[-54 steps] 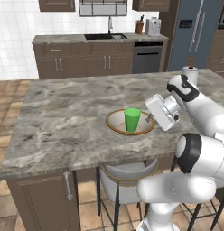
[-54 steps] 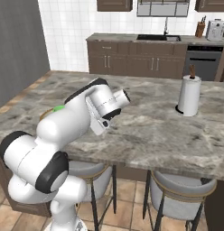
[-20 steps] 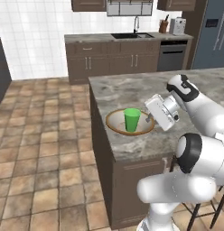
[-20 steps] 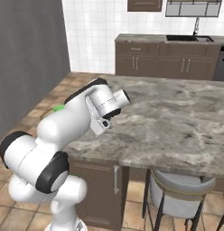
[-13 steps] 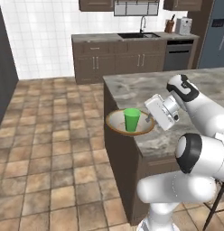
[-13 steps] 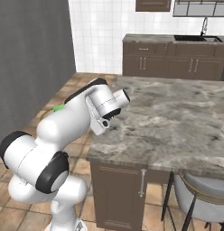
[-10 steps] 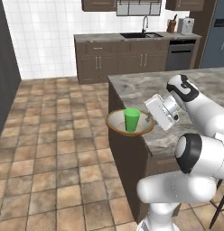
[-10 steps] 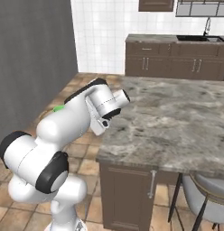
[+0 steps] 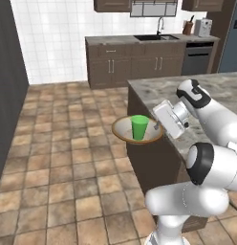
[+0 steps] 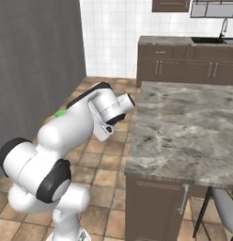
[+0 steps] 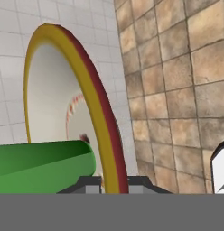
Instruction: Place the cup inside the bowl on the dining table and move the bowl to any counter.
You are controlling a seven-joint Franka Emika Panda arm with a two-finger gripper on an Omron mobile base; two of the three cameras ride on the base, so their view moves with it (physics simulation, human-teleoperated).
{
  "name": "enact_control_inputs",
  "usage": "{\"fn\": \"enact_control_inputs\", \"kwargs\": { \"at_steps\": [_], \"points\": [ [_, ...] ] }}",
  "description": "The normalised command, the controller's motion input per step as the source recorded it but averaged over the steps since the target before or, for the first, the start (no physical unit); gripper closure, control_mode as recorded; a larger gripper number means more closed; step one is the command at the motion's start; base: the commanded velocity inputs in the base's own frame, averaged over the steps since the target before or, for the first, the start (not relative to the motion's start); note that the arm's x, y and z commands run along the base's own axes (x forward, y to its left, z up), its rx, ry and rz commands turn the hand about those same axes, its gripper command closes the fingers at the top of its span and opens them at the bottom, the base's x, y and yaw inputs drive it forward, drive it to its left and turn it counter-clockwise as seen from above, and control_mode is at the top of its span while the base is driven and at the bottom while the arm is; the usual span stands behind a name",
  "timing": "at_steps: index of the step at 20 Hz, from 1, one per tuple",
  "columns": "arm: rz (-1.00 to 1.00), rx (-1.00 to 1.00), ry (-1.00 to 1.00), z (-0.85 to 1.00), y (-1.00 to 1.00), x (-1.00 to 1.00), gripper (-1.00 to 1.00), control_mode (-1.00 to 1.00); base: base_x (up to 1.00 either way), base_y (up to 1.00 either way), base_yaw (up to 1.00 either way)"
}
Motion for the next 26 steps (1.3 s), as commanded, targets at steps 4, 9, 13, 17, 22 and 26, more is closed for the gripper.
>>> {"fn": "enact_control_inputs", "kwargs": {
  "at_steps": [4, 9, 13, 17, 22, 26],
  "points": [
    [0.0, 0.0, 0.0, 0.0, 0.0, 0.0, 1.0, 1.0, 0.58, 0.45, -0.02],
    [0.0, 0.0, 0.0, 0.0, 0.0, 0.0, 1.0, 1.0, 0.56, 0.39, -0.02],
    [0.0, 0.0, 0.0, 0.0, 0.0, 0.0, 1.0, 1.0, 0.56, 0.36, -0.02],
    [0.0, 0.0, 0.0, 0.0, 0.0, 0.0, 1.0, 1.0, 0.58, 0.38, -0.03],
    [0.0, 0.0, 0.0, 0.0, 0.0, 0.0, 1.0, 1.0, 0.58, 0.37, -0.03],
    [0.0, 0.0, 0.0, 0.0, 0.0, 0.0, 1.0, 1.0, 0.66, 0.41, -0.03]
  ]
}}
